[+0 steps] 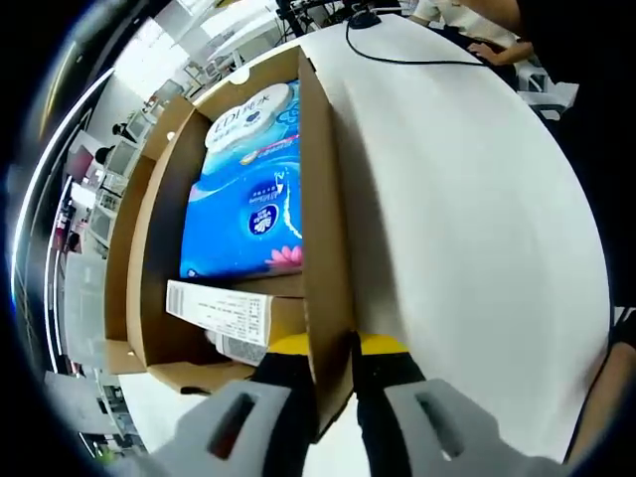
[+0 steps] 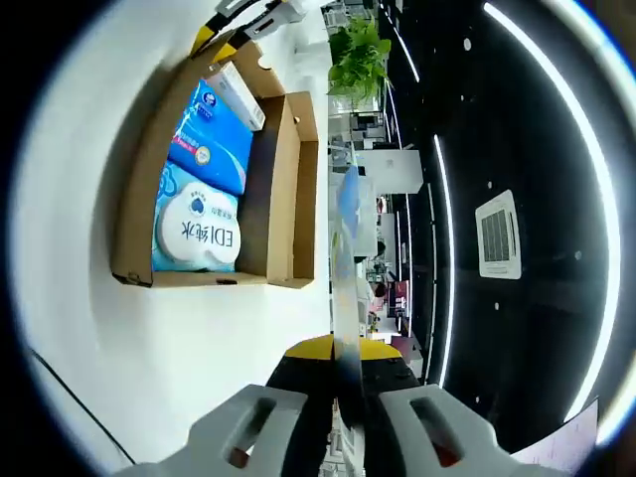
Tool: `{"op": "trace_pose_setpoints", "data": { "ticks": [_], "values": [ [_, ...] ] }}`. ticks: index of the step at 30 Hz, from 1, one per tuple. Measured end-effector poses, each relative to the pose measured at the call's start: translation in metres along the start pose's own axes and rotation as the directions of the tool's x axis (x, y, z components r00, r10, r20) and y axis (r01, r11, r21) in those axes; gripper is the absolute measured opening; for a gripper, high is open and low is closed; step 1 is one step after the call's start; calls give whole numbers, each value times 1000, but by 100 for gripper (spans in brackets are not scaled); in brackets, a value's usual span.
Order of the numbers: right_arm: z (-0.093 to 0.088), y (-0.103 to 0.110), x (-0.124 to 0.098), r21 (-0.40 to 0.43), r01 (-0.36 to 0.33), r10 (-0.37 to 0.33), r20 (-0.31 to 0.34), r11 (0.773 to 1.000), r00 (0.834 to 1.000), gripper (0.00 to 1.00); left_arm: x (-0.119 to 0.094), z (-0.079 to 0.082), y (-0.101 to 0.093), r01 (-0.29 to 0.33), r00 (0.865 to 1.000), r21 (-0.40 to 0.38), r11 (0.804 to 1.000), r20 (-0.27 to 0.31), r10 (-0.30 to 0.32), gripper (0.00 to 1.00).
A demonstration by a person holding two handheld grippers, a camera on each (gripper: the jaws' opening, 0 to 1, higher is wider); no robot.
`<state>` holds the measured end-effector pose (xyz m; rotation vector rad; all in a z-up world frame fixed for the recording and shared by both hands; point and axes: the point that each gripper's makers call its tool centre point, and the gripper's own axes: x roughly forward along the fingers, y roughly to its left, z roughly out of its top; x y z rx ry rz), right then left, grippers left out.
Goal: Operate the shoe box by opening the lid, removing the specified soft item, and placing it in the target area until the item is outside and the box remains undamaged.
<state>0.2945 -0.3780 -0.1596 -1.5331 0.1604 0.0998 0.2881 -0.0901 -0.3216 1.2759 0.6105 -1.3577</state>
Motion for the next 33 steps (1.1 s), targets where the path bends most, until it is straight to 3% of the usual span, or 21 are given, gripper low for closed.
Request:
{"op": "trace_pose_setpoints", "data": {
  "ticks": [8, 33],
  "values": [
    [-26, 26, 7, 6, -64, 64, -44, 998, 997, 1, 0, 1, -1, 1, 1000, 8, 1000, 3, -1, 12],
    [-60, 91, 41, 36, -224, 226, -53, 974, 973, 1, 0, 1, 0, 1, 1000, 2, 1000, 2, -1, 12]
  ]
}}
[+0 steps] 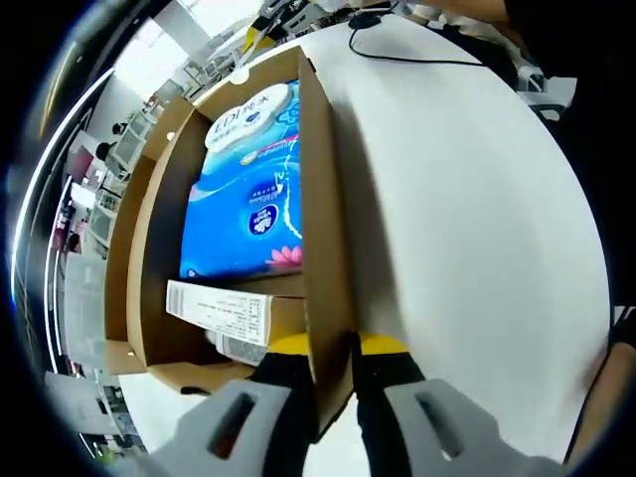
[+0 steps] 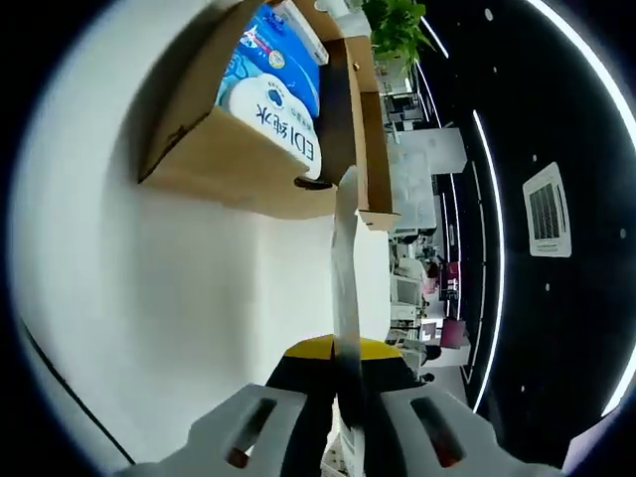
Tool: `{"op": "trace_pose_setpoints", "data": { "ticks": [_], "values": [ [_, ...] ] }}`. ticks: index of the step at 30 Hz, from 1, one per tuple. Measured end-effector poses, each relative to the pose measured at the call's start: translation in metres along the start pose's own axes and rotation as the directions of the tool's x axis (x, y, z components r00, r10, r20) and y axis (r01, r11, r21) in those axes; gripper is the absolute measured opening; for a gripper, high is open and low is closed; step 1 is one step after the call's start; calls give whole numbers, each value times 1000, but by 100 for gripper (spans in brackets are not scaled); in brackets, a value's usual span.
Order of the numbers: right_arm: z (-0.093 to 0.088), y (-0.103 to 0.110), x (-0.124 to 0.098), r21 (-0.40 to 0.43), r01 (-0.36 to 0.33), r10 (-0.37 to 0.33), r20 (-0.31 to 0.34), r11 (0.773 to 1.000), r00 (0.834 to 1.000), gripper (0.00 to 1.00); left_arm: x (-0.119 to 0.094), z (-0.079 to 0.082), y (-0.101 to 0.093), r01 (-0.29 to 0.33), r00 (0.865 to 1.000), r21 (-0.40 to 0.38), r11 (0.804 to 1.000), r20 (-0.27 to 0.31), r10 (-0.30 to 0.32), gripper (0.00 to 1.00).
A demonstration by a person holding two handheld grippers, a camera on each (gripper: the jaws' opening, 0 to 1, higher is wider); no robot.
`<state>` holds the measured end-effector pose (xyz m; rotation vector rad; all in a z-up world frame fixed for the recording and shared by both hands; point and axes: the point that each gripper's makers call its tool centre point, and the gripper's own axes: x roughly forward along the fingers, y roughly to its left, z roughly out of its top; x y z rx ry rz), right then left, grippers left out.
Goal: Operate the shoe box by opening the lid, removing the specified soft item, and placing it in the target area until the item is outside and the box remains undamaged.
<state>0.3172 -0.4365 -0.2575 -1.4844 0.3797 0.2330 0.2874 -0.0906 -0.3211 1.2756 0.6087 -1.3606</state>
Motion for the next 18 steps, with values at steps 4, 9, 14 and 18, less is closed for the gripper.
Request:
{"op": "trace_pose_setpoints", "data": {
  "ticks": [4, 9, 14, 18],
  "values": [
    [-5, 12, 4, 5, -28, 28, 0, 1000, 1000, 1, 0, 0, 0, 0, 1000, 0, 1000, -1, 0, 12],
    [-8, 30, 10, 7, -80, 80, 5, 997, 997, 1, 0, 0, 0, 0, 1000, 0, 1000, -1, 0, 12],
    [-9, 41, 12, 9, -116, 116, 10, 993, 993, 1, 0, 0, 0, 0, 1000, 1, 1000, 0, 0, 12],
    [-8, 52, 12, 1, -151, 151, 9, 989, 989, 1, 0, 0, 0, 1, 1000, 0, 1000, 0, -1, 12]
  ]
}}
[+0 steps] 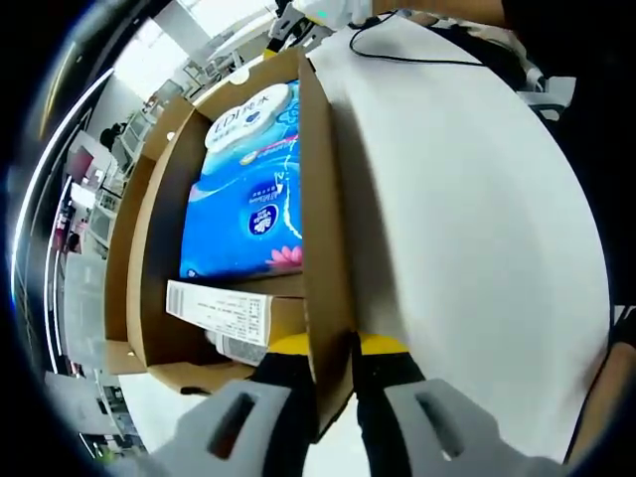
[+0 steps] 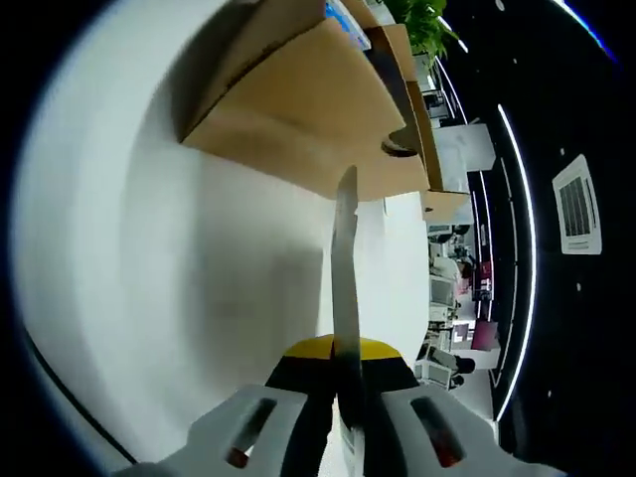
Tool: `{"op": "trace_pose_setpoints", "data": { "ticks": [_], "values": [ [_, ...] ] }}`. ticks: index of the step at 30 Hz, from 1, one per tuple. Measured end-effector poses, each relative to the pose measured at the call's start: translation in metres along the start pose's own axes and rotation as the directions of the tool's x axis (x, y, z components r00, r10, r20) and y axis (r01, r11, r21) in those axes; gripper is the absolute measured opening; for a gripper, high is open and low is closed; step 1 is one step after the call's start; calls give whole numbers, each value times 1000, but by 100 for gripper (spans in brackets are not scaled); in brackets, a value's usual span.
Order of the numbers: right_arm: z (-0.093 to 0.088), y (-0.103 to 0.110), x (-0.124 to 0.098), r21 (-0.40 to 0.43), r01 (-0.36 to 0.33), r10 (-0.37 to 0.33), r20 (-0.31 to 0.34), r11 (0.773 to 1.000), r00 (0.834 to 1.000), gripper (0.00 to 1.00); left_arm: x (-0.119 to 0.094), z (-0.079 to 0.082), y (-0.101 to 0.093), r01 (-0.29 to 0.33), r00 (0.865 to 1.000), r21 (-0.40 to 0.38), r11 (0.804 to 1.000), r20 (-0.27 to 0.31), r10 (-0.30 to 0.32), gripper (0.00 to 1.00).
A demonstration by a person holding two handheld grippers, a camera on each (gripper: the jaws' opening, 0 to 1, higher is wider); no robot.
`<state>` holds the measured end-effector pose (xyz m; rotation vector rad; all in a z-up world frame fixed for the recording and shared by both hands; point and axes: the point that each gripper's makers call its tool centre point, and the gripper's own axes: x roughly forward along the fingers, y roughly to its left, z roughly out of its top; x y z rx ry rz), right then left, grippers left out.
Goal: Operate the shoe box by opening the lid, removing the specified soft item, and placing it in the target area until the item is outside and the box remains undamaged.
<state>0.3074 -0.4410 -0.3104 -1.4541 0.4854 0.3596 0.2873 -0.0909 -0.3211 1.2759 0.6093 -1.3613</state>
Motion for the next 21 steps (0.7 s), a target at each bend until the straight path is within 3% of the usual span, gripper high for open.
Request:
{"op": "trace_pose_setpoints", "data": {
  "ticks": [11, 21],
  "values": [
    [-1, 17, 2, 11, -76, 76, 4, 997, 997, 1, 0, 0, 0, -1, 1000, 1, 1000, 1, 1, 12],
    [-3, 26, 0, 23, -136, 136, 14, 990, 991, 8, 0, 0, 0, 0, 1000, 2, 1000, 1, 0, 12]
  ]
}}
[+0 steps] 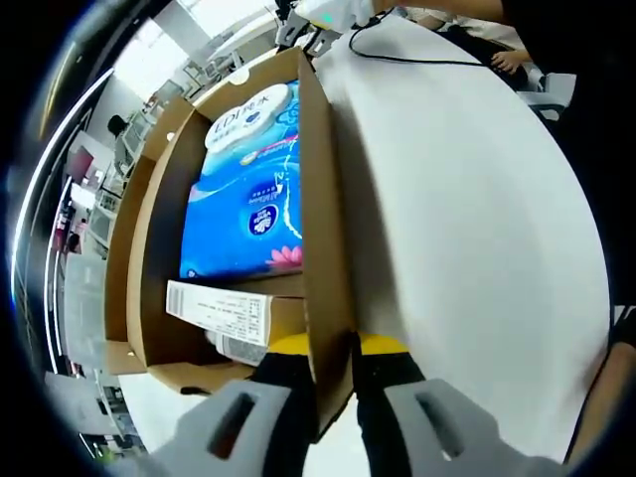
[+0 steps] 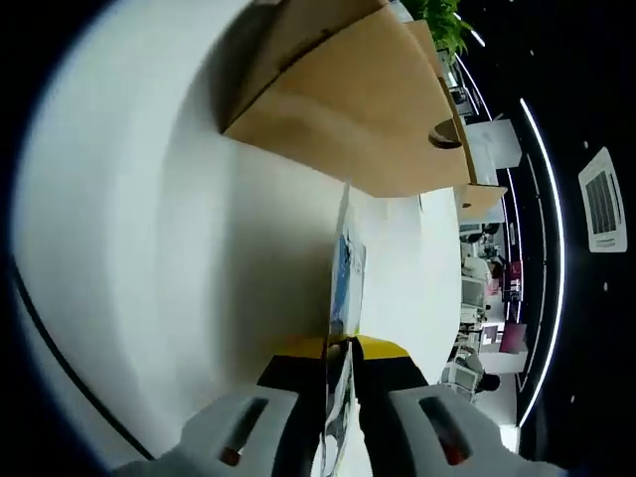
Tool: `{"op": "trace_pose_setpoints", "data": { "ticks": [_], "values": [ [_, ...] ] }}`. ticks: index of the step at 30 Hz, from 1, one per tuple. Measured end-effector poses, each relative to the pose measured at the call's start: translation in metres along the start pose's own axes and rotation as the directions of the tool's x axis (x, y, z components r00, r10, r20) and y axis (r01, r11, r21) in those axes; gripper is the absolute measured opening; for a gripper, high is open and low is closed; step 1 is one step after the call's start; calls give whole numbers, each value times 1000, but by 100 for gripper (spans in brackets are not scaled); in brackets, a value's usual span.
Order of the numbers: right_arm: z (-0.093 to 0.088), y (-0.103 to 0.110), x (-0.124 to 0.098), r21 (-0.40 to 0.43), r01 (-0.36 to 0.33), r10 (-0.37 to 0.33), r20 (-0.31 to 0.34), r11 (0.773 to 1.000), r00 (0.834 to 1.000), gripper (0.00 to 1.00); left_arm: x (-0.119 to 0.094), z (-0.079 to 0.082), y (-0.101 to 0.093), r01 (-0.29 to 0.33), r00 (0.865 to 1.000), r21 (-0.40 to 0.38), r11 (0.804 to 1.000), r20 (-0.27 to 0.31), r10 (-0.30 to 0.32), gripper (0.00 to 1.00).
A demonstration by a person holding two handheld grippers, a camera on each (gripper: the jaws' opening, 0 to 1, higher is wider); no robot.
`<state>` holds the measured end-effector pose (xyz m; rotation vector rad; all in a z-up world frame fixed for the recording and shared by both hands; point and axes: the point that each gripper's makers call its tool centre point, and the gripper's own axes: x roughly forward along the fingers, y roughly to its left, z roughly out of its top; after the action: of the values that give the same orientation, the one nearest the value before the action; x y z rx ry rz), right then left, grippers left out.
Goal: Operate the shoe box by opening the lid, removing the specified soft item, and placing it in the target area until the item is outside and the box remains undamaged.
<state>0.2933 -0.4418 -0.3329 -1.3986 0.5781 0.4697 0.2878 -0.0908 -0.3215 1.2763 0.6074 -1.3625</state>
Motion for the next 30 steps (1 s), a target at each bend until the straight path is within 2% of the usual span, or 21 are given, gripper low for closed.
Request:
{"op": "trace_pose_setpoints", "data": {
  "ticks": [30],
  "values": [
    [-12, 11, -25, 47, -69, 70, -16, 997, 997, 15, 0, 1, -1, -1, 1000, 2, 1000, 1, 1, 12]
  ]
}}
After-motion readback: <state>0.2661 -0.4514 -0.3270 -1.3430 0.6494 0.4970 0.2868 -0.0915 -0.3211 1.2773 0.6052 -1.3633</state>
